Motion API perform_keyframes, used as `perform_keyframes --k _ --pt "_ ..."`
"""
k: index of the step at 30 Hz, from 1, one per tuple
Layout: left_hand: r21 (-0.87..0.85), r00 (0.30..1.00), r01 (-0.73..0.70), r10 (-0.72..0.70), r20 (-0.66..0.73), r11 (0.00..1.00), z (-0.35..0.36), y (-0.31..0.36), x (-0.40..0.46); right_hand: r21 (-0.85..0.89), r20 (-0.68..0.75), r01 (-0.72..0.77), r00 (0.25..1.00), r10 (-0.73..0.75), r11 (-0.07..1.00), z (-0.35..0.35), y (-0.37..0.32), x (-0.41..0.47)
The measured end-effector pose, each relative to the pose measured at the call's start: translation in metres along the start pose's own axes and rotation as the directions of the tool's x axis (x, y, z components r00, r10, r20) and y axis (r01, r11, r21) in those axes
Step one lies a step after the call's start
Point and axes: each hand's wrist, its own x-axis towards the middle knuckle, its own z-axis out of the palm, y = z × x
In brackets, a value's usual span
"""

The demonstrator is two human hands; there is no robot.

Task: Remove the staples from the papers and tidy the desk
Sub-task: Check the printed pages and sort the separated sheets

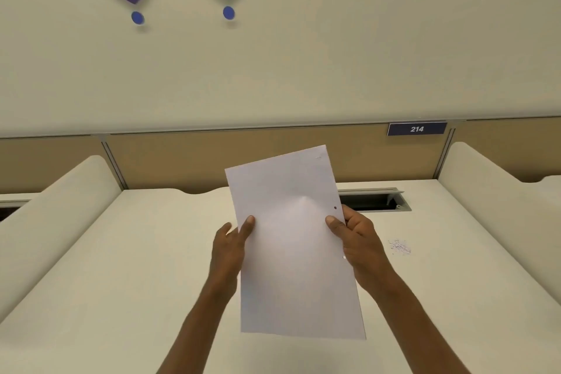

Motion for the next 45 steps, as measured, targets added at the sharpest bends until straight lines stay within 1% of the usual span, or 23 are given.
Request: perform_keyframes --k 2,4,10,14,25,30,32,34,35,36,37,39,40,42,45 --pt "-0.066 0.988 -0.05 0.059 0.141 0.997 -0.008 0.004 -0.003 0.074 -0.001 -0.063 0.998 0.063 0.995 -0.008 0.002 0.005" --pt "-0.109 0.977 -0.096 0.114 0.178 0.989 -0.011 0.007 -0.008 0.117 0.004 -0.083 0.997 0.083 0.99 -0.013 0.004 0.008" --pt "-0.132 0.972 -0.175 0.192 0.135 0.976 -0.009 0.014 -0.016 0.205 0.015 -0.079 0.997 0.078 0.976 -0.016 0.006 0.009" --pt "-0.14 0.969 -0.188 0.207 0.136 0.972 -0.012 0.016 -0.018 0.233 0.038 -0.06 0.998 0.052 0.971 -0.016 0.005 0.007" --pt "-0.128 0.973 -0.182 0.197 0.123 0.975 -0.013 0.013 -0.016 0.177 0.035 -0.025 0.999 0.019 0.984 -0.016 0.012 0.012" --pt "-0.129 0.975 -0.166 0.182 0.124 0.978 -0.012 0.01 -0.016 0.165 0.028 -0.036 0.999 0.032 0.986 -0.017 0.021 0.017" --pt "-0.131 0.977 -0.157 0.173 0.126 0.979 -0.01 0.009 -0.016 0.113 0.007 -0.039 0.999 0.038 0.993 -0.018 0.029 0.022" --pt "-0.136 0.98 -0.147 0.163 0.112 0.98 -0.007 0.008 -0.016 0.024 -0.014 -0.032 0.999 0.032 0.999 -0.017 0.035 0.026" --pt "-0.138 0.982 -0.144 0.158 0.1 0.98 -0.004 0.007 -0.016 -0.057 -0.036 -0.007 0.999 0.005 0.998 -0.016 0.038 0.028" --pt "-0.141 0.984 -0.139 0.152 0.087 0.98 -0.001 0.006 -0.016 -0.175 -0.074 0.032 0.996 -0.046 0.984 -0.015 0.041 0.03" --pt "-0.145 0.986 -0.135 0.146 0.074 0.98 0.003 0.004 -0.016 -0.323 -0.117 0.07 0.987 -0.113 0.944 -0.013 0.044 0.03" --pt "-0.148 0.989 -0.127 0.137 0.055 0.981 0.012 0.001 -0.016 -0.571 -0.143 0.142 0.953 -0.268 0.808 -0.009 0.049 0.028" --pt "-0.147 0.99 -0.122 0.131 0.048 0.982 0.017 0.0 -0.016 -0.649 -0.111 0.188 0.935 -0.337 0.737 -0.006 0.05 0.025" --pt "-0.146 0.994 -0.102 0.108 0.036 0.984 0.026 -0.004 -0.015 -0.716 0.011 0.279 0.921 -0.39 0.64 0.006 0.051 0.015" --pt "-0.174 0.998 -0.048 0.055 0.034 0.984 0.041 -0.008 -0.016 -0.761 0.19 0.357 0.921 -0.34 0.542 0.027 0.055 -0.001"
